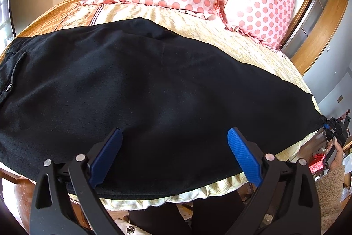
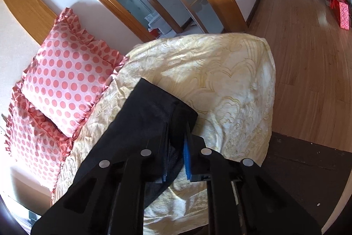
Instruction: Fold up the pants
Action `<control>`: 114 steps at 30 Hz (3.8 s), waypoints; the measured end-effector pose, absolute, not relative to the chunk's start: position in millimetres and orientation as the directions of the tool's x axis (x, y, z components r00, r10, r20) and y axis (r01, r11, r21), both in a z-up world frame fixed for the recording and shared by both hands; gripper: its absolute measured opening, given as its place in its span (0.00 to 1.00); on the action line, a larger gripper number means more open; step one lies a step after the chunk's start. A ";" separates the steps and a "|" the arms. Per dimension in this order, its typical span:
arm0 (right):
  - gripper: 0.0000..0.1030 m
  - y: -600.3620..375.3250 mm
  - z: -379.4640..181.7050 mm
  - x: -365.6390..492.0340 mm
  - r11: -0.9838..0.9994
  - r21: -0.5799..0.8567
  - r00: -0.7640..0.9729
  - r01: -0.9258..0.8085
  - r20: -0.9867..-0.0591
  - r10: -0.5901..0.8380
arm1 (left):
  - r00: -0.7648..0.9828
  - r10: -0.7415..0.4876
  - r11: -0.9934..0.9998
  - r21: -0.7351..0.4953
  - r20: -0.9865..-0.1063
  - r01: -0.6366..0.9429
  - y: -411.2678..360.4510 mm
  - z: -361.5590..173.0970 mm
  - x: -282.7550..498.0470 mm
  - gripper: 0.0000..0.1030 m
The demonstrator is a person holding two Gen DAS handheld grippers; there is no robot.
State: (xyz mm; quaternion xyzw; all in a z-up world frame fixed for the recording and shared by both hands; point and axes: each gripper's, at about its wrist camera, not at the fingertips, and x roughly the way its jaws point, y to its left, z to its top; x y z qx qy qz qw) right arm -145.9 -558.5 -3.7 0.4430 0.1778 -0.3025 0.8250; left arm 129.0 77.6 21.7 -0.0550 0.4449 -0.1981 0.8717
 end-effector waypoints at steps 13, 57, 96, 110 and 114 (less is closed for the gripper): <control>0.12 -410.1 103.8 -17.0 0.746 0.657 0.947 0.104 -0.295 0.128 | 0.545 -0.398 0.916 -0.286 -0.738 0.281 78.6 19.6 125.7 0.97; 0.19 -89.4 16.4 108.0 0.817 0.494 0.538 -0.298 -0.620 0.571 | 0.746 -0.272 0.907 -0.421 -0.607 -0.012 219.8 58.9 82.6 0.97; 0.12 -166.8 34.5 106.9 0.857 0.492 0.666 -0.152 -0.590 0.457 | 0.757 -0.221 0.845 -0.508 -0.615 -0.166 289.3 49.2 76.2 0.97; 0.55 -113.7 52.0 125.8 0.816 0.449 0.619 -0.364 -0.538 0.572 | 0.746 -0.174 0.860 -0.469 -0.642 -0.204 298.1 46.6 73.1 0.97; 0.54 -79.7 30.6 106.3 0.838 0.303 0.554 -0.454 -0.640 0.532 | 0.737 -0.176 0.850 -0.478 -0.653 -0.221 302.6 39.3 75.8 0.97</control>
